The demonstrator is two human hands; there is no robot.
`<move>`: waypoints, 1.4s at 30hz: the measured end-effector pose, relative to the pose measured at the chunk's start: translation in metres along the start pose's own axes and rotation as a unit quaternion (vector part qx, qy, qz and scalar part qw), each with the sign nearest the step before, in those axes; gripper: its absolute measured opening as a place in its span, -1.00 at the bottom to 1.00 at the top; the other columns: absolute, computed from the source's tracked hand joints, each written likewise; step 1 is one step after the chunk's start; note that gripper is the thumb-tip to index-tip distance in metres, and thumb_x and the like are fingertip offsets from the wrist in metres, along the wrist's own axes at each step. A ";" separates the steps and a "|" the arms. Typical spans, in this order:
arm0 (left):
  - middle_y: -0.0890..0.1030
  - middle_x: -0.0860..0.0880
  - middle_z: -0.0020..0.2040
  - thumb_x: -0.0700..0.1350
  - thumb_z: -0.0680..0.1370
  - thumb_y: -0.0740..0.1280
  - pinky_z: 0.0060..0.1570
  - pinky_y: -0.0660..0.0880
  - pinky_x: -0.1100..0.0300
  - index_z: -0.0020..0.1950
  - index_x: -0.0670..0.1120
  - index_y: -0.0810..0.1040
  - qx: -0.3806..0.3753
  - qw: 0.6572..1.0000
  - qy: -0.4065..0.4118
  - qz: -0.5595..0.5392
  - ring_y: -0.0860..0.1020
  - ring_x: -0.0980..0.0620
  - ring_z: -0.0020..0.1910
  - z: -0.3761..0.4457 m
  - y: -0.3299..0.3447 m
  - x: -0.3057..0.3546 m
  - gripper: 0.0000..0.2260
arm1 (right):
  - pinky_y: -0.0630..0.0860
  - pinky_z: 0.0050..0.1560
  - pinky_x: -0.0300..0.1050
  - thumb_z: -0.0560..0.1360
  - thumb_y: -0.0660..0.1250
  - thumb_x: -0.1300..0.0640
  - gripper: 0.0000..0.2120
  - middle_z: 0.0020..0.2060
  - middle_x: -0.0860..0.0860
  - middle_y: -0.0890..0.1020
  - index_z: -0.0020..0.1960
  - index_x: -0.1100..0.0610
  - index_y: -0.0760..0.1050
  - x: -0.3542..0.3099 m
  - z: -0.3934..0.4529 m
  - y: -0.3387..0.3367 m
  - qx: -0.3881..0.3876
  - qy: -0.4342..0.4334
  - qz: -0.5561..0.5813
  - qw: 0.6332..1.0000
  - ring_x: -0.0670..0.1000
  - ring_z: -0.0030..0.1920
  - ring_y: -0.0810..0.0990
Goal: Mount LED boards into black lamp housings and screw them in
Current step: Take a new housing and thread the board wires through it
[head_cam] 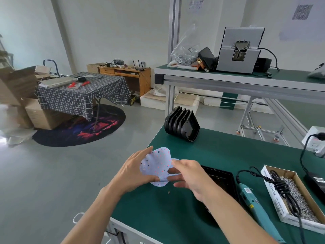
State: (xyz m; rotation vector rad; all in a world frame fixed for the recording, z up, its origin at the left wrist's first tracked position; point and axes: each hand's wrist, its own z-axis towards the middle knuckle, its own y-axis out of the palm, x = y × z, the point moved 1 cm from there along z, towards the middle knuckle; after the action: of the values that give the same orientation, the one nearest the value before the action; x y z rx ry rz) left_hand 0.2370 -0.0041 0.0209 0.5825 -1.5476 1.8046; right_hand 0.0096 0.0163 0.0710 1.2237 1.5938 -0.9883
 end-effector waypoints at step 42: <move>0.60 -0.18 -0.29 -0.03 0.66 0.30 -0.25 0.45 0.07 -0.27 -0.17 0.40 0.065 0.967 -0.247 0.017 0.49 -0.17 -0.29 -0.018 -0.024 -0.091 -0.65 | 0.63 0.02 0.06 0.66 0.29 0.15 -0.89 -0.13 0.11 0.73 0.07 0.17 0.56 0.017 0.076 0.076 0.021 0.140 0.246 0.959 0.11 -0.15 0.71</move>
State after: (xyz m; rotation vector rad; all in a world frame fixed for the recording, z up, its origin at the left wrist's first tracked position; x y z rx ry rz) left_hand 0.3168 -0.0038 -0.0316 1.1430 -1.7693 1.8886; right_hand 0.0947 -0.0350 0.0257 1.7425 1.3720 -0.5468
